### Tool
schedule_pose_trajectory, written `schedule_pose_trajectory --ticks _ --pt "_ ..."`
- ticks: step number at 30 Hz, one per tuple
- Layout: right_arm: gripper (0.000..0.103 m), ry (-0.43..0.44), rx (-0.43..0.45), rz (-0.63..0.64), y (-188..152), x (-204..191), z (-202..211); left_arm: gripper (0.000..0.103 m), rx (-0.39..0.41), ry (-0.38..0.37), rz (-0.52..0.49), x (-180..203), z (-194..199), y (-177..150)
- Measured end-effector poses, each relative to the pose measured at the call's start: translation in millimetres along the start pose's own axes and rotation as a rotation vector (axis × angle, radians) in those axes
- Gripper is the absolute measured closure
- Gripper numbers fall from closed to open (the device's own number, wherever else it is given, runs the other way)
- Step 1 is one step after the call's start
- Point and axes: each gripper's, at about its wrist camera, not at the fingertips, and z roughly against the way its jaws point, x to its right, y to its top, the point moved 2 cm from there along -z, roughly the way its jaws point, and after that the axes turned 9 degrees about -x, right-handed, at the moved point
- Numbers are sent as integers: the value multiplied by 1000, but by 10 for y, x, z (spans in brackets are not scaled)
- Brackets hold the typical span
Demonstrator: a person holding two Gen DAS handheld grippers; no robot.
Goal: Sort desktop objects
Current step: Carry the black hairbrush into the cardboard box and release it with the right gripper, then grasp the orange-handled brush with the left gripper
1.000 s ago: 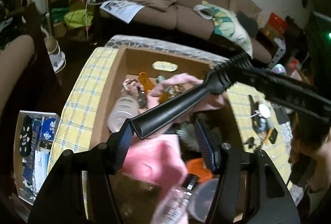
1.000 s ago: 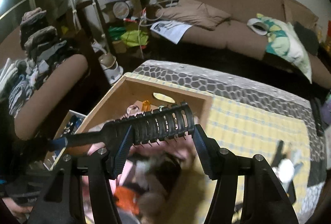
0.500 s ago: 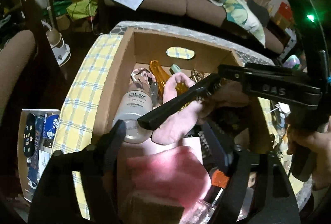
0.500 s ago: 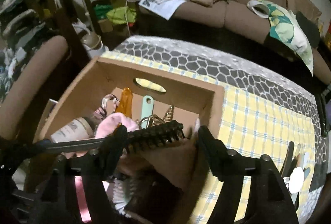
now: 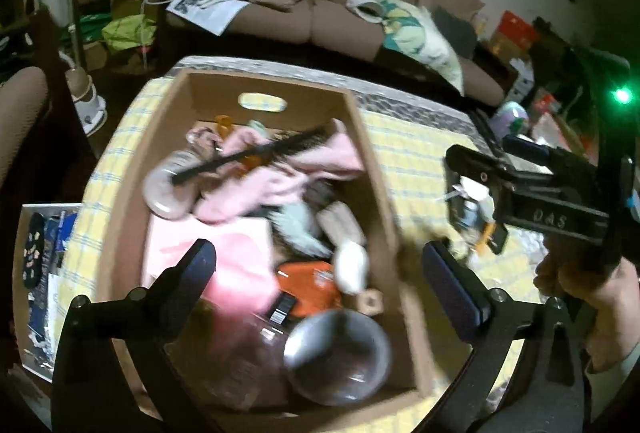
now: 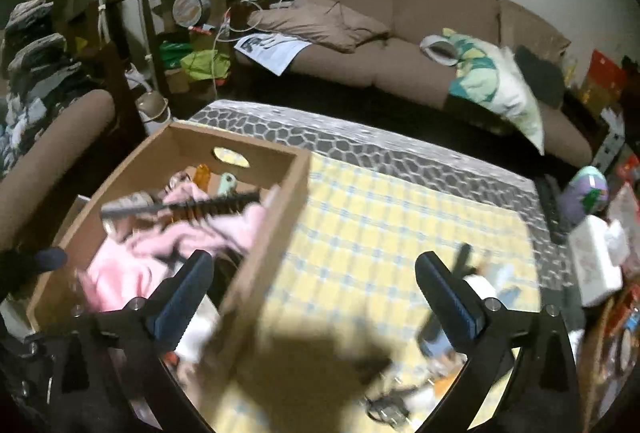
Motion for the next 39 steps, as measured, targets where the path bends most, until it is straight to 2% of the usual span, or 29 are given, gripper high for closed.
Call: schedule_pose_trajectory --ticks 8,12,16,19,25,30,33,36,38,39 --pt "0 -6 17 -58 -561 425 412 0 -14 -25 -71 700 6 -226" --pt "0 26 12 -144 -824 849 525 0 -22 -36 -121 1022 -64 -313" --pt "0 44 0 -288 -1143 1384 554 0 -36 -34 -185 1359 -236 -405" --pt "0 41 -5 -384 -1365 1726 519 0 -71 -32 -219 1614 -495 -478" --pt "0 61 -41 -483 -1659 2082 260 0 -120 -4 -285 1972 -1061 -607" --pt "0 72 -65 -529 -1863 2288 16 0 -108 53 -446 2306 -1491 -621" --pt "0 73 -98 -527 -1926 2366 -113 6 -110 91 -525 2489 -1756 -568" --pt "0 62 -93 -533 -1970 2476 -136 21 -145 84 -547 2598 -2015 -510" --pt "0 72 -84 -550 -1997 2541 -126 34 -170 87 -561 2658 -2177 -484" --pt "0 75 -81 -558 -2007 2567 -123 37 -176 90 -567 2671 -2232 -490"
